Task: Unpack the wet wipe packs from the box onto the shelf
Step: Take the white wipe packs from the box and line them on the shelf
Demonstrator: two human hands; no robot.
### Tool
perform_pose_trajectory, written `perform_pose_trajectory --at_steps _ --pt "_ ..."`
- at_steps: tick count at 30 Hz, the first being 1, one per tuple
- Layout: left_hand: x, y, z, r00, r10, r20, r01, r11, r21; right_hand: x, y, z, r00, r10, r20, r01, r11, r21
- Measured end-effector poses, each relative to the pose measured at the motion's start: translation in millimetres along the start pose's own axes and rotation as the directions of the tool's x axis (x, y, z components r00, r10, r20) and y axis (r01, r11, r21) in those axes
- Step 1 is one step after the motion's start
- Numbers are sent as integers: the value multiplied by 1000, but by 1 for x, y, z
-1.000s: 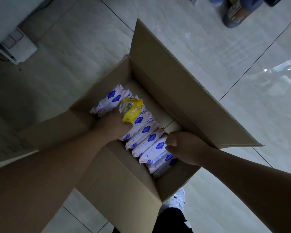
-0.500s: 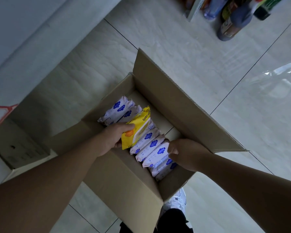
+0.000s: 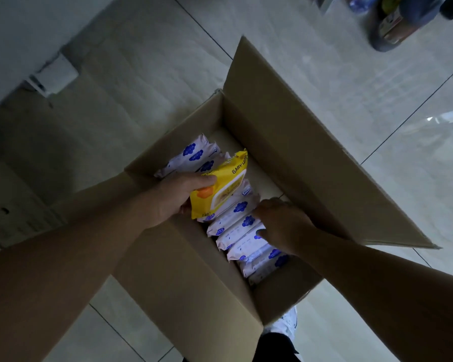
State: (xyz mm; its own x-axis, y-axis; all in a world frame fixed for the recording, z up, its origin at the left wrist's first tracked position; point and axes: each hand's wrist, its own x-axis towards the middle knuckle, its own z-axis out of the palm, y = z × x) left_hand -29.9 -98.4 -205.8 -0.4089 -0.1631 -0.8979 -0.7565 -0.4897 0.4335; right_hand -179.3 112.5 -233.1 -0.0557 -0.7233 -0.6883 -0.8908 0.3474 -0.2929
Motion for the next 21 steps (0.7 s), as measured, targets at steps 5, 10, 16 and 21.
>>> perform_pose_trajectory --at_steps 5,10,16,21 --pt "8 -3 -3 999 22 31 -22 1000 4 33 5 10 996 -62 -69 52 990 -134" --pt "9 -5 2 999 32 43 -32 999 -1 40 0 17 991 -81 -104 62 983 -171" --pt "5 -4 5 997 31 67 -33 999 26 41 4 24 962 -193 -192 146 961 -234" --pt "1 -2 6 998 42 53 -45 997 59 42 -1 22 979 -189 -70 165 951 -260"
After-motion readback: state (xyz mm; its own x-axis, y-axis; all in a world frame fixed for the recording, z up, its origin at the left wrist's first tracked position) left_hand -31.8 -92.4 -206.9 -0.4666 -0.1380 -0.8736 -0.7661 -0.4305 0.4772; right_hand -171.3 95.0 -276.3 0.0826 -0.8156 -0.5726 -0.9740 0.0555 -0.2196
